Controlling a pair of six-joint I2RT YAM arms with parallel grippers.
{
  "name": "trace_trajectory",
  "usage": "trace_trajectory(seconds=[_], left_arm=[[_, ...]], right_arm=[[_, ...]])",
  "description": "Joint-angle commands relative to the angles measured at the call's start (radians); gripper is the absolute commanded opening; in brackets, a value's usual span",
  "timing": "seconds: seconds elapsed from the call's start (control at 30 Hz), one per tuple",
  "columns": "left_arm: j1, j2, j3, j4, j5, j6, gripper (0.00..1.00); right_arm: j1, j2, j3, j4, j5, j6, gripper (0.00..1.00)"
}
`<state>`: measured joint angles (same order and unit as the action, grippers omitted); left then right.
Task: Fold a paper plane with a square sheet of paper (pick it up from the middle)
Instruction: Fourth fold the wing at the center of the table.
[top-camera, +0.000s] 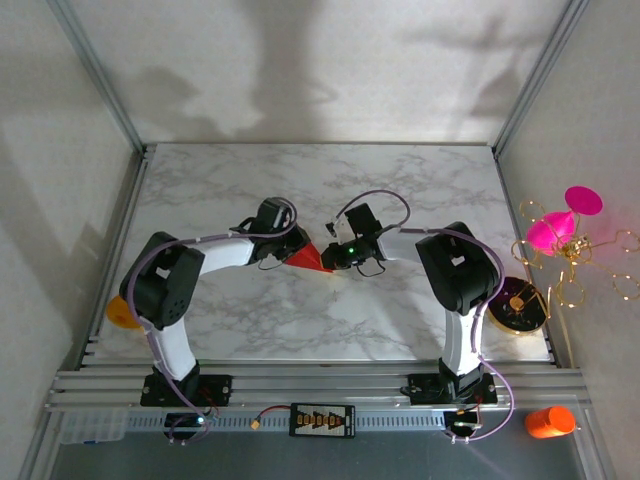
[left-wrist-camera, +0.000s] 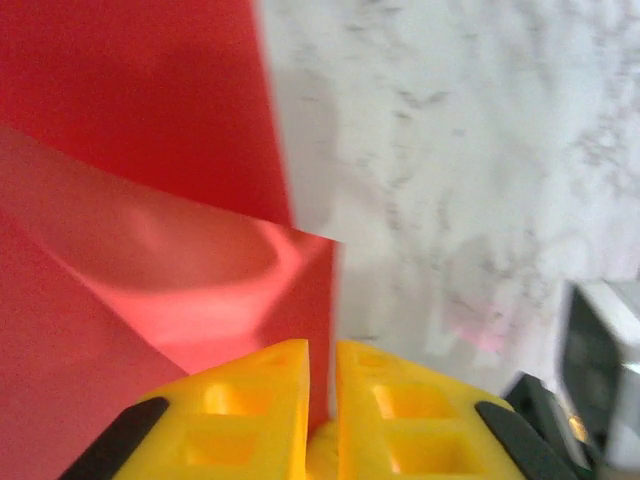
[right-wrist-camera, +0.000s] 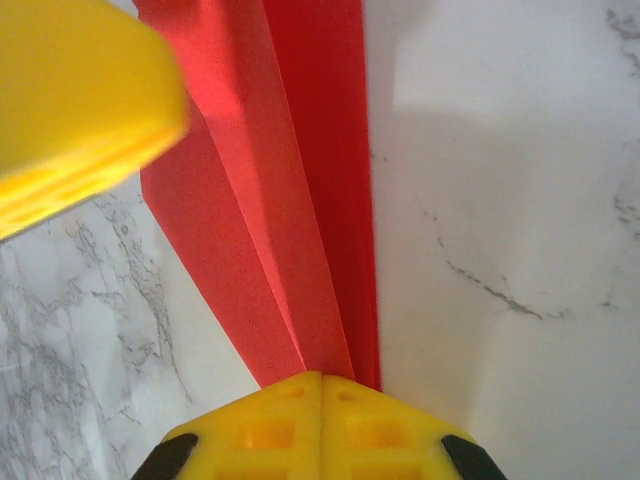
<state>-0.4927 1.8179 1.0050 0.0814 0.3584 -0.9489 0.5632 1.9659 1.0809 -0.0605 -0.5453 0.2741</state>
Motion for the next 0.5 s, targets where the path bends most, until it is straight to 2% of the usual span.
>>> trace_trajectory(seconds=[0.0, 0.47], left_arm=[[-0.046, -0.033, -0.027, 0.009, -0.025, 0.078, 0.12], [-0.073, 0.077, -0.051, 0.070, -0.006, 0.102, 0.08]], right_arm=[[-0.006, 0.062, -0.001, -0.110, 0.077, 0.012, 0.03], [-0.006, 0.071, 0.016, -0.154, 0.097, -0.004, 0.02]])
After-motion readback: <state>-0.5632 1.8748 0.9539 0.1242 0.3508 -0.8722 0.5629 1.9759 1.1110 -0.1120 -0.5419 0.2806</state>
